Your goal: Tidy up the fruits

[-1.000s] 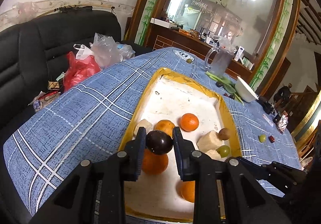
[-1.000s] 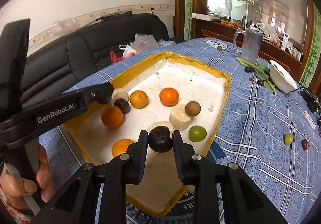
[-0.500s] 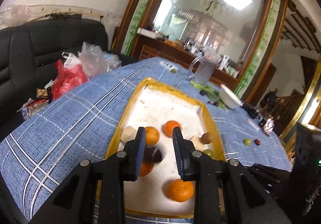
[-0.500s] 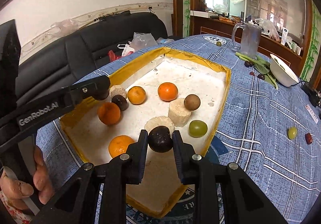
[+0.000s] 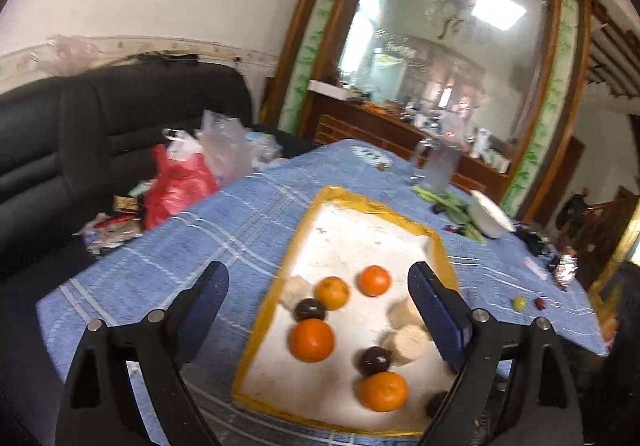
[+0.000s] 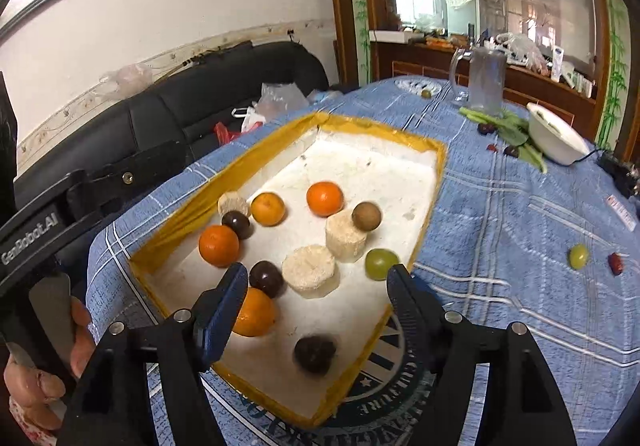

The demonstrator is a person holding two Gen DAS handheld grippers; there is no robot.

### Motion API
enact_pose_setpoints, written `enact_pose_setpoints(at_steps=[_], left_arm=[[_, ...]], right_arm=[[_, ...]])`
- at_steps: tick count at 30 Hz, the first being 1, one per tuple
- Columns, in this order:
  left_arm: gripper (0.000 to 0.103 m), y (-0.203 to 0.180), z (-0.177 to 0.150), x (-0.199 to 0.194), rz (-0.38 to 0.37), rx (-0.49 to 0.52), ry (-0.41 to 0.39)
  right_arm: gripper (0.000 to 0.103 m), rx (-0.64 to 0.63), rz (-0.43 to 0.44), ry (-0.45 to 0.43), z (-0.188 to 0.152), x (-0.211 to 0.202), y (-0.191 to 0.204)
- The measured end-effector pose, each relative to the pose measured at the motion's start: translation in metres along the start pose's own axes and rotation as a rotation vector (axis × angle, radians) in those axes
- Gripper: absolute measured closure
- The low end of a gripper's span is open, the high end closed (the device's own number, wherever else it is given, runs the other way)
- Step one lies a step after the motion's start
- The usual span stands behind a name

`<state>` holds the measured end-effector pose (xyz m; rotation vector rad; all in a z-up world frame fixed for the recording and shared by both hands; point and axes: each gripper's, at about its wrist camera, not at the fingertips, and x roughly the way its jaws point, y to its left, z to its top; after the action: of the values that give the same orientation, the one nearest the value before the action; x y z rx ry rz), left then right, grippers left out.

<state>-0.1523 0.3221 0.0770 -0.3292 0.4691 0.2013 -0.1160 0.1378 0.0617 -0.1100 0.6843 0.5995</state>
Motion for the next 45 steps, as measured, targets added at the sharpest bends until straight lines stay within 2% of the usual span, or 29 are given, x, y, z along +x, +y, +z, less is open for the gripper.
enact_pose_setpoints(at_steps=[4, 5, 7, 10, 13, 15, 17, 20, 22, 25, 27, 29, 30, 32, 34, 40, 45], left_arm=[[0.012, -0.004, 0.003, -0.011, 0.099, 0.008, -0.022], [0.009, -0.007, 0.004, -0.017, 0.133, 0.017, -0.041], [0.001, -0.014, 0.006, -0.029, 0.194, 0.027, -0.088], [0.0, -0.026, 0.008, -0.054, 0.32, 0.038, -0.196], [0.0, -0.04, 0.011, -0.073, 0.375, 0.067, -0.26], [0.0, -0.047, 0.012, -0.082, 0.383, 0.071, -0.262], [0.0, -0.054, 0.012, -0.092, 0.351, 0.071, -0.273], [0.0, -0.058, 0.006, -0.108, 0.255, 0.055, -0.331], [0.0, -0.059, 0.002, -0.114, 0.223, 0.04, -0.347], [0.0, -0.065, 0.001, -0.114, 0.226, 0.044, -0.32], [0.0, -0.071, 0.0, -0.107, 0.2, 0.085, -0.271], [0.0, -0.078, -0.003, -0.099, 0.205, 0.129, -0.225], [0.0, -0.082, -0.006, -0.094, 0.217, 0.161, -0.201], [0.0, -0.091, -0.014, -0.08, 0.291, 0.225, -0.135], [0.0, -0.095, -0.021, -0.068, 0.299, 0.261, -0.081], [0.0, -0.087, -0.032, -0.047, 0.233, 0.222, 0.029], [0.0, -0.08, -0.036, -0.037, 0.216, 0.197, 0.084]], right_arm=[[0.026, 0.048, -0.033, -0.056, 0.001, -0.027, -0.015], [0.026, 0.078, -0.042, -0.068, -0.001, -0.036, -0.022], [0.023, 0.129, -0.05, -0.079, -0.004, -0.047, -0.033], [0.022, 0.183, -0.033, -0.082, -0.012, -0.059, -0.045], [0.022, 0.208, -0.035, -0.082, -0.022, -0.068, -0.049], [0.022, 0.218, -0.031, -0.078, -0.028, -0.073, -0.048], [0.022, 0.221, -0.022, -0.073, -0.034, -0.076, -0.046], [0.021, 0.206, -0.017, -0.06, -0.04, -0.078, -0.039], [0.02, 0.192, -0.019, -0.051, -0.042, -0.078, -0.035], [0.019, 0.168, -0.015, -0.034, -0.046, -0.076, -0.028], [0.019, 0.155, -0.01, -0.024, -0.048, -0.075, -0.023], [0.019, 0.148, -0.009, -0.021, -0.049, -0.074, -0.021], [0.019, 0.143, -0.01, -0.017, -0.049, -0.073, -0.019], [0.018, 0.134, -0.013, -0.01, -0.049, -0.071, -0.017], [0.017, 0.126, -0.02, -0.002, -0.048, -0.069, -0.015], [0.017, 0.128, -0.054, 0.029, -0.045, -0.059, -0.018], [0.017, 0.132, -0.075, 0.066, -0.039, -0.047, -0.02]])
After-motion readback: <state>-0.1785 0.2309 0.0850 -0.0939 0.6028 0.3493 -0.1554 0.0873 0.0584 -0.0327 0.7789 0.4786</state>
